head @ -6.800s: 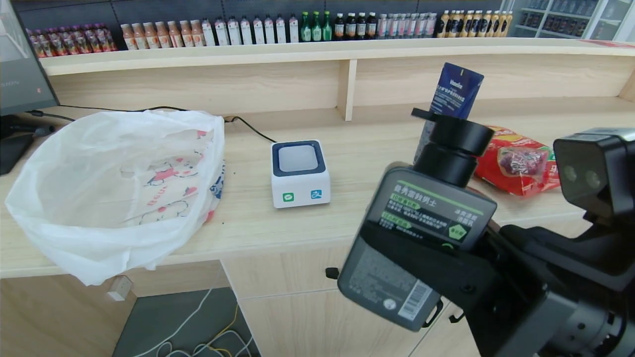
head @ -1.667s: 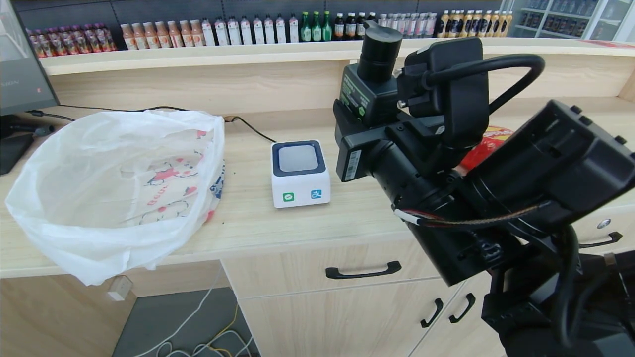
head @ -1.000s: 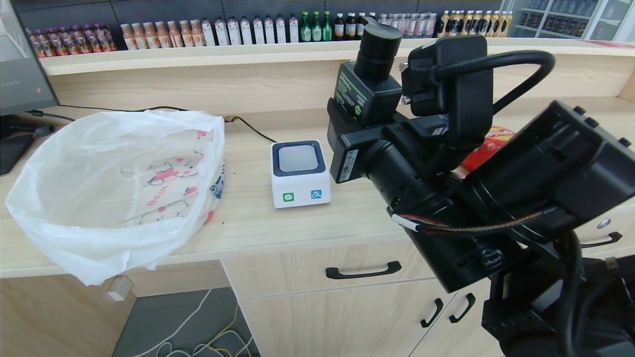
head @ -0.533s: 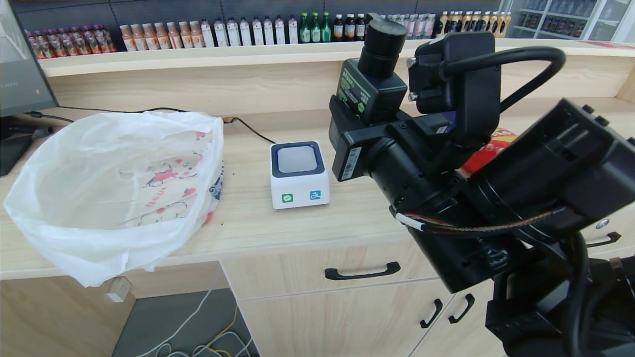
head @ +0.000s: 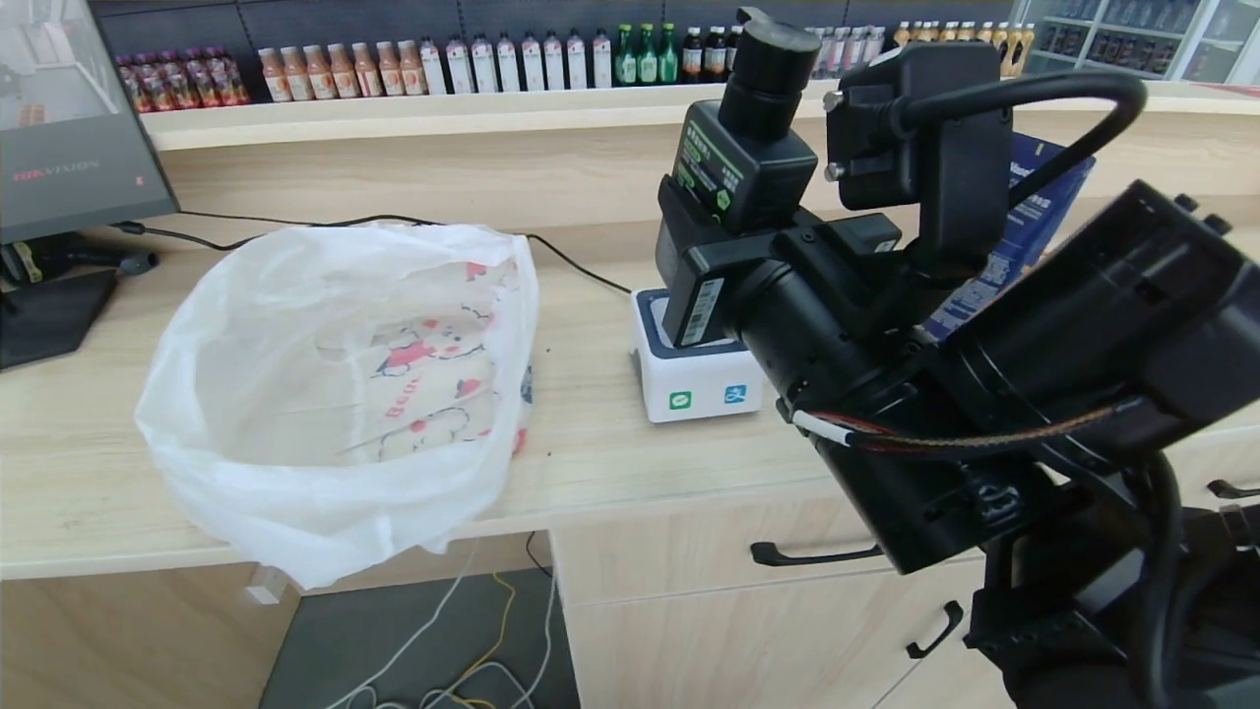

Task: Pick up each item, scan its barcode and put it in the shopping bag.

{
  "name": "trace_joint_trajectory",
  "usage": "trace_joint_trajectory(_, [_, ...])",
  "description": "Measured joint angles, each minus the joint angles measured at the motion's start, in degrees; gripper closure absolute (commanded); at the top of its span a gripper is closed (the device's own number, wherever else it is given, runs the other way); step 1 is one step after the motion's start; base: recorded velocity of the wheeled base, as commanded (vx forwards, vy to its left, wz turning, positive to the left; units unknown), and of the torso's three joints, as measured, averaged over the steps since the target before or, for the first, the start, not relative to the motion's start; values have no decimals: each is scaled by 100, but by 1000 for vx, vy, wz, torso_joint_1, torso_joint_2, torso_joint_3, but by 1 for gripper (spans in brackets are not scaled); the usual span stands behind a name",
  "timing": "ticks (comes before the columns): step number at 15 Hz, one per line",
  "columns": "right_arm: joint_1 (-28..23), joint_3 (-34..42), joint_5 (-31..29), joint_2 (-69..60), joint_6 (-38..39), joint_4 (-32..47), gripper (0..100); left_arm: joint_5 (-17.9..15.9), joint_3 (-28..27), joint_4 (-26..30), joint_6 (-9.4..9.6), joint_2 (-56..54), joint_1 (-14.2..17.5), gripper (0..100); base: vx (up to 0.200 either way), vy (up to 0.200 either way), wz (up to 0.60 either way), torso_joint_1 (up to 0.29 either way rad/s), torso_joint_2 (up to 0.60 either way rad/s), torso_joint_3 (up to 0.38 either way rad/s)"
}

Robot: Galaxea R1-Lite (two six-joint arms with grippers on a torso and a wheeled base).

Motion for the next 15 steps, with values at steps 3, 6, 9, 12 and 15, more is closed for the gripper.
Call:
trace_joint_trajectory(3, [0, -24, 0, 4, -2, -169, 100, 4, 0, -2, 0, 0, -2, 0, 0, 0, 0, 0, 0, 0])
trace_joint_trajectory(6, [-5, 74, 1, -2, 2, -213, 100, 0, 0, -2, 2, 0, 0, 0, 0, 0, 0, 0, 0, 0])
trace_joint_trajectory(9, [-11, 150, -2, 4, -83, -213, 100, -2, 0, -2, 2, 0, 0, 0, 0, 0, 0, 0, 0, 0])
trace_joint_trajectory(12, [-28, 124, 0, 20, -485, -178, 100, 0, 0, -2, 0, 0, 0, 0, 0, 0, 0, 0, 0, 0])
trace_joint_trajectory(15, [-33, 100, 33, 37, -784, -112, 100, 0, 0, 0, 2, 0, -2, 0, 0, 0, 0, 0, 0, 0])
